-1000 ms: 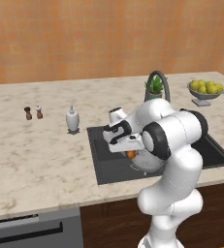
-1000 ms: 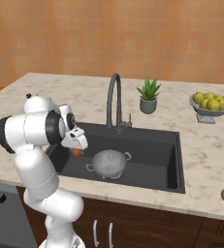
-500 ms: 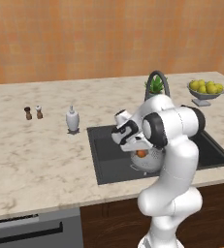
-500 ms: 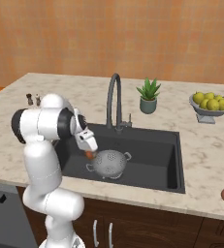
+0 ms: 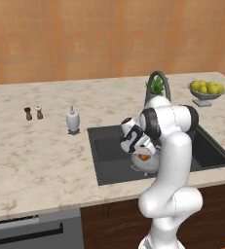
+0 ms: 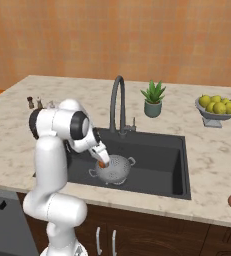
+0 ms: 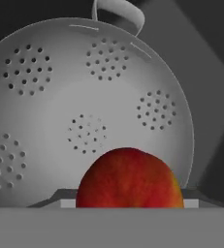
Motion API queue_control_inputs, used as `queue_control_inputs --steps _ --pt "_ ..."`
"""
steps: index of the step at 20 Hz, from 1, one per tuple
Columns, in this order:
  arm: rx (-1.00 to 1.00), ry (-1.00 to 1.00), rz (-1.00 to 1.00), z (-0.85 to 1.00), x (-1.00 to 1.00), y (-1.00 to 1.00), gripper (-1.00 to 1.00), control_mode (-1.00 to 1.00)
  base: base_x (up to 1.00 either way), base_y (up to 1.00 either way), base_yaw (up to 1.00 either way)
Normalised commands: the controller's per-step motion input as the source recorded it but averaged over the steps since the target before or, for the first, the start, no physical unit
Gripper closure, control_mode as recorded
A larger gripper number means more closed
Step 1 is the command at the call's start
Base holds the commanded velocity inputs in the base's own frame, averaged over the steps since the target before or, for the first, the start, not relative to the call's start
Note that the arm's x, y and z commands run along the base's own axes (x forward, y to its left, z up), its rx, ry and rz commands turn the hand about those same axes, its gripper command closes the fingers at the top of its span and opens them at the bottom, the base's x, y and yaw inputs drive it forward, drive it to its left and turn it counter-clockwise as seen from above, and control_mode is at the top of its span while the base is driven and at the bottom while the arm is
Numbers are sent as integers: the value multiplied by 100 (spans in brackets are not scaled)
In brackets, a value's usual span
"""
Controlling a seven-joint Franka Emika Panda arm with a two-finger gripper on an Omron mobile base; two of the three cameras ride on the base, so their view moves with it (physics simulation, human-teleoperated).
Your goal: Put the colander in the sink, put the peach, apple in the colander, and turn on the sink faucet and pour water over the colander.
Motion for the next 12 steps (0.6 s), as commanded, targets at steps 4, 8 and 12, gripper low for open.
queue_control_inputs --steps 4,8,12 --pt "-1 -13 0 -66 29 -9 100 -100 0 0 0" --pt "0 -10 0 -65 27 -37 100 -100 0 0 0" --pt "0 -10 0 -51 23 -35 100 -100 0 0 0"
